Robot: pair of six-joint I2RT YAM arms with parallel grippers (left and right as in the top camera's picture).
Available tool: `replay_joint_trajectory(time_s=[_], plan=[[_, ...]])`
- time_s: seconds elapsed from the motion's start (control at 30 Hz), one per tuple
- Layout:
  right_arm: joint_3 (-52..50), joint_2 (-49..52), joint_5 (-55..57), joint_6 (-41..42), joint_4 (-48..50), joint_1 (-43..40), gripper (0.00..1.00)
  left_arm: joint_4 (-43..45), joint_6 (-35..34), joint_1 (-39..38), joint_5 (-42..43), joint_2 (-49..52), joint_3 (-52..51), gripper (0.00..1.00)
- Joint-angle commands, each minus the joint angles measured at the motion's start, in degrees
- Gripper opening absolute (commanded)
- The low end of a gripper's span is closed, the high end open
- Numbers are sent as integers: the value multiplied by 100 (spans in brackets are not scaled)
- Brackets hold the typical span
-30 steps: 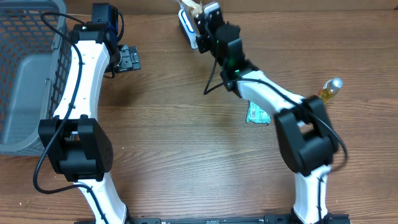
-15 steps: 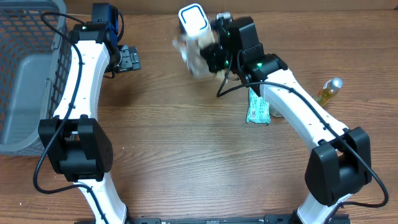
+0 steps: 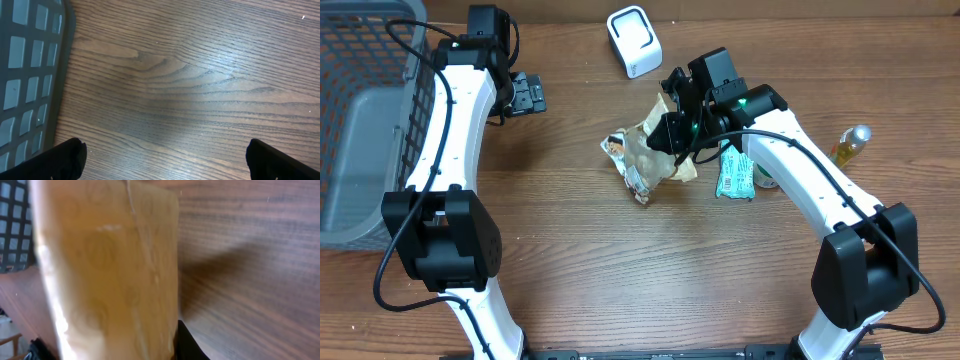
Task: Scan the item barcode
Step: 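Bring the bag back from the scanner toward the table centre, then lower the Pantree bag onto the table and open the right gripper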
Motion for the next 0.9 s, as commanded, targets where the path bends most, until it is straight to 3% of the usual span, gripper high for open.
replay_joint_trajectory(time_s=[0.0, 0.47, 0.57, 0.63, 0.77, 0.87], plan=[[-4, -28, -168, -44, -181, -11, 9, 9, 7, -4, -55, -24, 2, 100], [-479, -17, 490, -42, 103, -13, 13, 9, 7, -4, -55, -24, 2, 100], [-481, -17, 986, -42, 136, -13, 29, 9, 7, -4, -55, -24, 0, 100], [-481, -17, 1366, -42, 142, -13, 50, 9, 7, -4, -55, -24, 2, 100], [-481, -15, 1950, -39, 140, -13, 82, 9, 7, -4, -55, -24, 0, 100], [-481, -15, 2173, -39, 142, -13, 95, 9, 7, -4, -55, -24, 0, 100]])
